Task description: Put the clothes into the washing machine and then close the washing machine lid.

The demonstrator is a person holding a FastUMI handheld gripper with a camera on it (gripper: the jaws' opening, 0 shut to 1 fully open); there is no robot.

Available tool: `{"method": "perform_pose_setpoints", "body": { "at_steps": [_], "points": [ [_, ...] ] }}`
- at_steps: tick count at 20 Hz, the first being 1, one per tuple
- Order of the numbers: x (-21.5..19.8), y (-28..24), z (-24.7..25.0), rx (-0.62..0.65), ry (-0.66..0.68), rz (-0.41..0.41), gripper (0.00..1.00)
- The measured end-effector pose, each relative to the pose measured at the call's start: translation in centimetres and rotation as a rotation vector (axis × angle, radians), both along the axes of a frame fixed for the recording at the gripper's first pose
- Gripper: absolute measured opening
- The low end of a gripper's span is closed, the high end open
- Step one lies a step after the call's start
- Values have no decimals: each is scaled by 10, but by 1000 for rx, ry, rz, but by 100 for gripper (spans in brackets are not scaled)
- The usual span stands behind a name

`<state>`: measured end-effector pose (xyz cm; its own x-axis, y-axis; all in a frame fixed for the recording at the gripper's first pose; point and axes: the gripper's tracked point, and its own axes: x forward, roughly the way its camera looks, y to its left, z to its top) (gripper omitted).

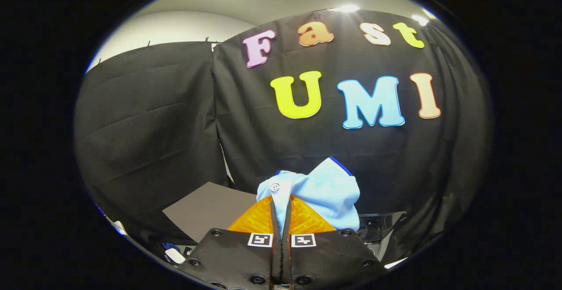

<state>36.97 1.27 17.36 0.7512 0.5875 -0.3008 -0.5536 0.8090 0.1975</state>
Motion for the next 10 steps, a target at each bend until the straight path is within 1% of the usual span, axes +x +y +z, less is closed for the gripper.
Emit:
{"method": "perform_pose_setpoints", "body": {
  "at_steps": [4,10],
  "points": [
    [8,-33,-27,-27,24,-36,2],
    [12,-52,-69,-57,77,-63,2]
  ]
}}
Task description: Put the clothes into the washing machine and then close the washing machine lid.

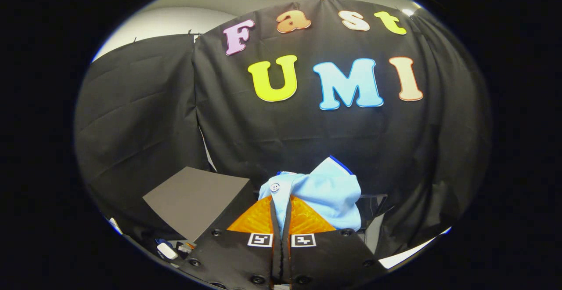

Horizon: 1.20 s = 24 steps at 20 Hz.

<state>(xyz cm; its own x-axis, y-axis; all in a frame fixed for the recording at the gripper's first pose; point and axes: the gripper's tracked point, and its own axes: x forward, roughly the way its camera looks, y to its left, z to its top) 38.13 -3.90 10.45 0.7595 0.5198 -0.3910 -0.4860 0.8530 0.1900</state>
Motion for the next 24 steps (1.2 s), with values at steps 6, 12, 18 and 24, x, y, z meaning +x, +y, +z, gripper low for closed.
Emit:
{"method": "perform_pose_setpoints", "body": {
  "at_steps": [6,12,18,24],
  "points": [
    [-2,-3,-31,-6,40,-13,2],
    [-8,-4,-83,-42,120,-13,2],
    [-14,-6,-143,-87,202,-26,2],
    [-19,-2,-206,-127,299,-44,2]
  ]
}}
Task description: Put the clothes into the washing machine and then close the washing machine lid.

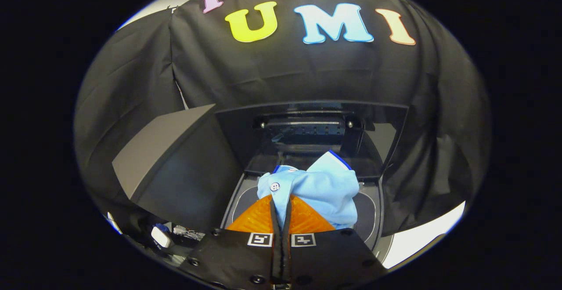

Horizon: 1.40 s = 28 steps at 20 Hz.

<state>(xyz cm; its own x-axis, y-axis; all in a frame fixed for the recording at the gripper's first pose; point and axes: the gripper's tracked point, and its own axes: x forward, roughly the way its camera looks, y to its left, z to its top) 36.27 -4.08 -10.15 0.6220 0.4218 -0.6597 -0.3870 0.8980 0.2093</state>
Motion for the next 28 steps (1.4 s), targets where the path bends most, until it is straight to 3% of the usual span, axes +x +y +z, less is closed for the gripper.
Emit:
{"method": "perform_pose_setpoints", "body": {
  "at_steps": [13,19,24,28],
  "points": [
    [0,4,-119,-70,189,-102,2],
    [21,-2,-146,-124,260,-164,2],
    [14,-4,-170,-127,334,-202,2],
    [10,-5,-174,-149,334,-188,2]
  ]
}}
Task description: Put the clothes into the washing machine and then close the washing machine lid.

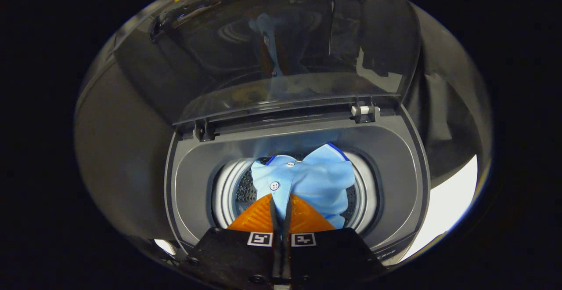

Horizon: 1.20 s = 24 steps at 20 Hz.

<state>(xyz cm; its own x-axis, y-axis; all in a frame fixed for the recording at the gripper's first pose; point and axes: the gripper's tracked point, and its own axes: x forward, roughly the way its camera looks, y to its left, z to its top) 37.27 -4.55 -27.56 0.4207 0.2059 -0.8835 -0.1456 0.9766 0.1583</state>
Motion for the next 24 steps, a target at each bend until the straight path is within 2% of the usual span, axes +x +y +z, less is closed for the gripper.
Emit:
{"method": "perform_pose_setpoints", "body": {
  "at_steps": [6,8,11,18,24],
  "points": [
    [0,-3,4,-10,-22,-15,2],
    [-5,-7,-4,-27,13,-16,40],
    [-6,-8,-1,-42,-11,5,97],
    [-7,-2,20,22,-47,-30,98],
    [2,-3,80,78,-177,-16,98]
  ]
}}
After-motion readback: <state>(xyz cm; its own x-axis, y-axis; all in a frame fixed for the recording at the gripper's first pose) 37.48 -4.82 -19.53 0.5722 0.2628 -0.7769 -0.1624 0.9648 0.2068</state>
